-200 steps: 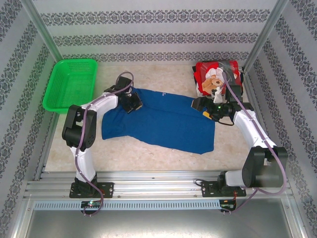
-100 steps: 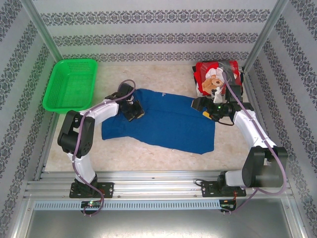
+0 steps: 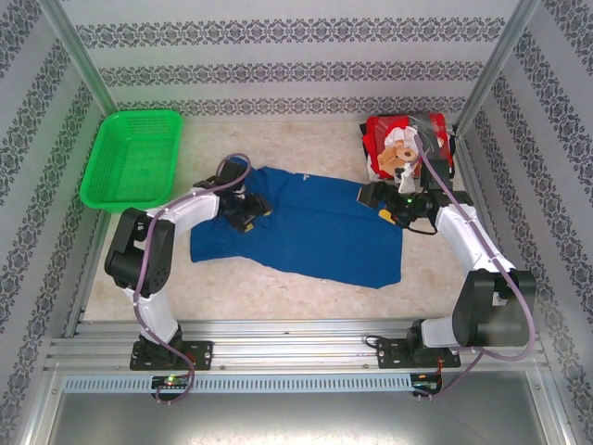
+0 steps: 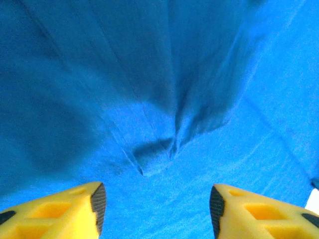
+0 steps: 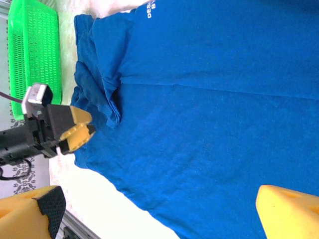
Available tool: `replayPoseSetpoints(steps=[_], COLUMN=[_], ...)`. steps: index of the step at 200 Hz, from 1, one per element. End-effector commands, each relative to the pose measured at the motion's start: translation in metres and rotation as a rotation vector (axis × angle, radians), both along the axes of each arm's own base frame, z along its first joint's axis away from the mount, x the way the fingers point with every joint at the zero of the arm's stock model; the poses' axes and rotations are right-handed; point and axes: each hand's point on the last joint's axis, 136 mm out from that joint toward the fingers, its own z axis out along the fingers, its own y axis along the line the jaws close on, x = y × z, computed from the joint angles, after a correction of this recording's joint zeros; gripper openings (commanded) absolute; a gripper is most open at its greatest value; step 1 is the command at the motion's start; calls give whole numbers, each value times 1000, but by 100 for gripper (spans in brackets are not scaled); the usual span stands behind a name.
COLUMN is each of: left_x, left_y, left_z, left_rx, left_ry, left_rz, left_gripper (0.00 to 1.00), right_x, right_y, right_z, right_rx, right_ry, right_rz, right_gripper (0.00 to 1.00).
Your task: Fold and stack the t-shirts
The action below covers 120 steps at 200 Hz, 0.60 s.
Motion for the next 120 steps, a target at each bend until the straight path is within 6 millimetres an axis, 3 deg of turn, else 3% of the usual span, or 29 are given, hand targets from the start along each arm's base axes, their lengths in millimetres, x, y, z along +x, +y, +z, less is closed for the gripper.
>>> replayPoseSetpoints(steps=[1,31,59,87,120], left_x=[15,31,57,81,97], left_y=[37,76,95,104,101], left_z=[27,25,18,15,7], left_rx=[58,89,73,48,14], left_ry=[-65,-99,-152,-200,-222], left_rz=[47,114,161,200,210], left_gripper=[61,62,60,55,46], right_x=[2,2,3,1,-3], right_y=[6,6,7,7,6], right_z=[8,8,8,9,10], right_rx=[6,5,10,11,2], right_ry=[-31,-29,-27,-28,-30], right_rz=[27,29,29,29,29], right_gripper=[98,98,98,98,98])
